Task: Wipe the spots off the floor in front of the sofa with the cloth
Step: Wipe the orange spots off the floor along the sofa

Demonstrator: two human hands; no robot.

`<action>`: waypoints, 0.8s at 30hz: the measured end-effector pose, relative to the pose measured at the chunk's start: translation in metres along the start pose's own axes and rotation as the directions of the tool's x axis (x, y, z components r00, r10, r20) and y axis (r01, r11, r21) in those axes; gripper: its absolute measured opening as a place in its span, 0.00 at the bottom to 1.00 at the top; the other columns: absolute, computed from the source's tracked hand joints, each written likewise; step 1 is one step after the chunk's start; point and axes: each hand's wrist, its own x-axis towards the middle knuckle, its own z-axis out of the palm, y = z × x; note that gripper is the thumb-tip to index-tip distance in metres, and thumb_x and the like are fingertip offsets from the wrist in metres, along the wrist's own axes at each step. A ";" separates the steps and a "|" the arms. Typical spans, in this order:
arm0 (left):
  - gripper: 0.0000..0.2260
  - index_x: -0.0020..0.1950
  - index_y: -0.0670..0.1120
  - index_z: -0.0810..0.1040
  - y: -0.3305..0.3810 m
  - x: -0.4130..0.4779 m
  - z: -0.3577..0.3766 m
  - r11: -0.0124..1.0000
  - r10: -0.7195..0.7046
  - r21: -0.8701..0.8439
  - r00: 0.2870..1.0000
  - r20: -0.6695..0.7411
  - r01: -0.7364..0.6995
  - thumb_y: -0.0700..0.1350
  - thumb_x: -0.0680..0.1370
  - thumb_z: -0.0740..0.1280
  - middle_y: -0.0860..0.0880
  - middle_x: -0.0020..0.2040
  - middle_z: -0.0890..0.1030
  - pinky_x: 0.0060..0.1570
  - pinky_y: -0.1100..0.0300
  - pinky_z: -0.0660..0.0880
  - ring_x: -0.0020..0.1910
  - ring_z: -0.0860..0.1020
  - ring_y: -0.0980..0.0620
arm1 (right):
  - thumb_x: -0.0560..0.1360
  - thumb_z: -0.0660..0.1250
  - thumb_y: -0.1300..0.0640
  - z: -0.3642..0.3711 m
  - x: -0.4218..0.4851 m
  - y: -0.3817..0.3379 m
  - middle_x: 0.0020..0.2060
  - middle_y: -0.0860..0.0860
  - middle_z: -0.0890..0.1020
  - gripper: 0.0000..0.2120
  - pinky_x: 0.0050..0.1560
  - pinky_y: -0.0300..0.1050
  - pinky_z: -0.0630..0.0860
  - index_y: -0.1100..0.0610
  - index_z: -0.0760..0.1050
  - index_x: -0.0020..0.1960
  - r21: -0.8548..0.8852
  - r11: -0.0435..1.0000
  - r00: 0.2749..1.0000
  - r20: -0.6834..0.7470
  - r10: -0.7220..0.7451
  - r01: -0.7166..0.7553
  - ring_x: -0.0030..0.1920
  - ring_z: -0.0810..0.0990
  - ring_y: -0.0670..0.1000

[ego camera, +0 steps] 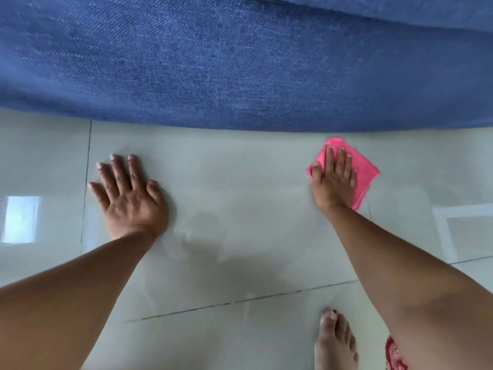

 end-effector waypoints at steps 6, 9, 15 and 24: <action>0.29 0.80 0.48 0.47 0.001 0.002 0.001 1.000 0.000 0.001 1.000 -0.001 0.000 0.52 0.80 0.48 0.45 0.81 0.45 0.75 0.42 0.40 0.79 0.42 0.42 | 0.78 0.46 0.41 -0.004 0.035 -0.119 0.77 0.53 0.62 0.27 0.76 0.58 0.46 0.47 0.65 0.74 0.038 0.997 0.996 -0.043 -0.073 0.074 0.77 0.54 0.57; 0.29 0.80 0.48 0.47 -0.001 0.002 0.000 1.000 0.004 0.001 1.000 0.002 -0.004 0.52 0.80 0.48 0.45 0.81 0.45 0.76 0.43 0.39 0.79 0.42 0.43 | 0.78 0.47 0.40 -0.005 0.019 -0.177 0.72 0.48 0.71 0.24 0.74 0.56 0.52 0.40 0.74 0.66 0.040 0.979 0.977 -0.087 -0.197 0.201 0.75 0.60 0.54; 0.27 0.80 0.52 0.53 -0.009 0.004 -0.008 0.984 -0.010 -0.179 1.000 -0.011 0.008 0.54 0.80 0.44 0.53 0.81 0.50 0.77 0.51 0.40 0.79 0.45 0.51 | 0.79 0.51 0.44 0.007 -0.036 -0.258 0.67 0.50 0.77 0.21 0.72 0.55 0.55 0.47 0.76 0.64 0.024 0.907 0.906 -0.066 -0.419 0.421 0.70 0.67 0.55; 0.24 0.80 0.52 0.50 -0.026 0.007 -0.062 0.718 -0.164 -0.662 0.976 0.140 0.216 0.51 0.84 0.49 0.46 0.78 0.61 0.73 0.51 0.59 0.75 0.62 0.43 | 0.80 0.49 0.43 0.049 -0.164 -0.273 0.80 0.49 0.49 0.29 0.77 0.56 0.40 0.48 0.49 0.80 -0.031 0.459 0.460 0.079 -0.885 0.888 0.79 0.43 0.53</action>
